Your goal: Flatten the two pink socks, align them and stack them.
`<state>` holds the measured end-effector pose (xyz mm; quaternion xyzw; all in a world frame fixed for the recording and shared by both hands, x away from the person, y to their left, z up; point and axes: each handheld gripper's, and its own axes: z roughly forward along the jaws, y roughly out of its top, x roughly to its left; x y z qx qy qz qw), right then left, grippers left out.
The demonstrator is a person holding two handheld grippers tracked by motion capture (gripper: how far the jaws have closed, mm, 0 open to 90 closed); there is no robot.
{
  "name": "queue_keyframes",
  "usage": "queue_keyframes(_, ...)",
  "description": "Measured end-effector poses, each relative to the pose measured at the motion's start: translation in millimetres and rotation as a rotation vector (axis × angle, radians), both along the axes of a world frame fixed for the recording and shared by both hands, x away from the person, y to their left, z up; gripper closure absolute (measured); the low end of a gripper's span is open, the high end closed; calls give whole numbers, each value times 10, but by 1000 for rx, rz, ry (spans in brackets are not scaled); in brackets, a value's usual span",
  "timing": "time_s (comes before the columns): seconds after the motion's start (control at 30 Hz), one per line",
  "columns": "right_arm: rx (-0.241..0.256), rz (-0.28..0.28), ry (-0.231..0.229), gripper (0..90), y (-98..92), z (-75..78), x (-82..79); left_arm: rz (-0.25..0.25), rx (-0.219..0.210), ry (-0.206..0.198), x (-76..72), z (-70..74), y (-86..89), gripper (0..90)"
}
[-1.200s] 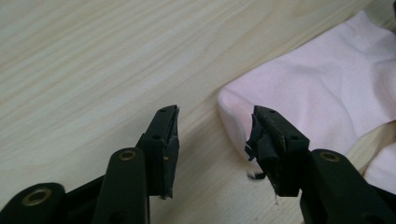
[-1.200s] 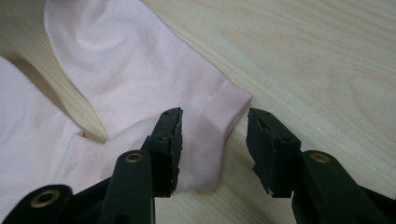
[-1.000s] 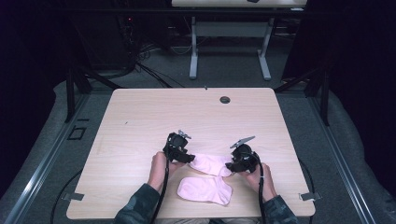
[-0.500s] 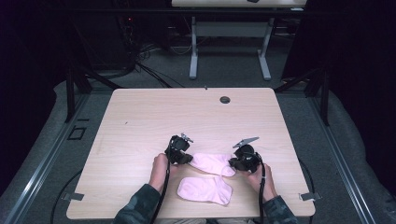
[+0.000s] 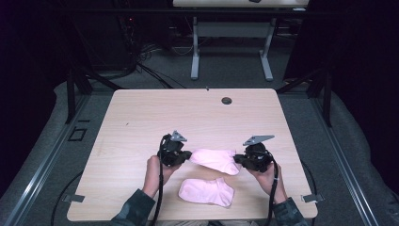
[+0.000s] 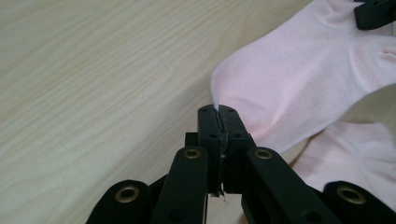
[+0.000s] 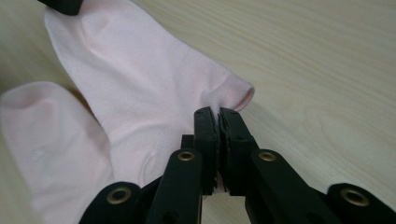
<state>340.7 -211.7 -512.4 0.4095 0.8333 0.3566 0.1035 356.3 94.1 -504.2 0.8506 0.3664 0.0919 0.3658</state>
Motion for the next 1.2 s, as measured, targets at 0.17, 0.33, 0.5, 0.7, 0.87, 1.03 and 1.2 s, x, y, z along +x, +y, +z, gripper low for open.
queue_keyframes(0.17,-3,50,-54,861,36,253,-231,-16,-29,-10,-248,134,101,897)
queue_keyframes(0.33,0,100,-63,860,67,291,-450,-11,-65,-7,-475,117,220,897)
queue_keyframes(0.5,-13,140,-40,859,145,138,-610,-9,-62,34,-691,-65,286,897)
queue_keyframes(0.7,-37,159,27,856,203,-122,-653,-7,-56,100,-808,-318,324,896)
queue_keyframes(0.87,-94,175,26,853,311,-270,-681,5,-8,105,-824,-429,310,895)
queue_keyframes(1.03,-121,174,42,821,342,-381,-696,44,78,74,-807,-489,269,782)
queue_keyframes(1.2,-142,137,-5,679,332,-392,-725,106,86,-13,-832,-387,233,462)
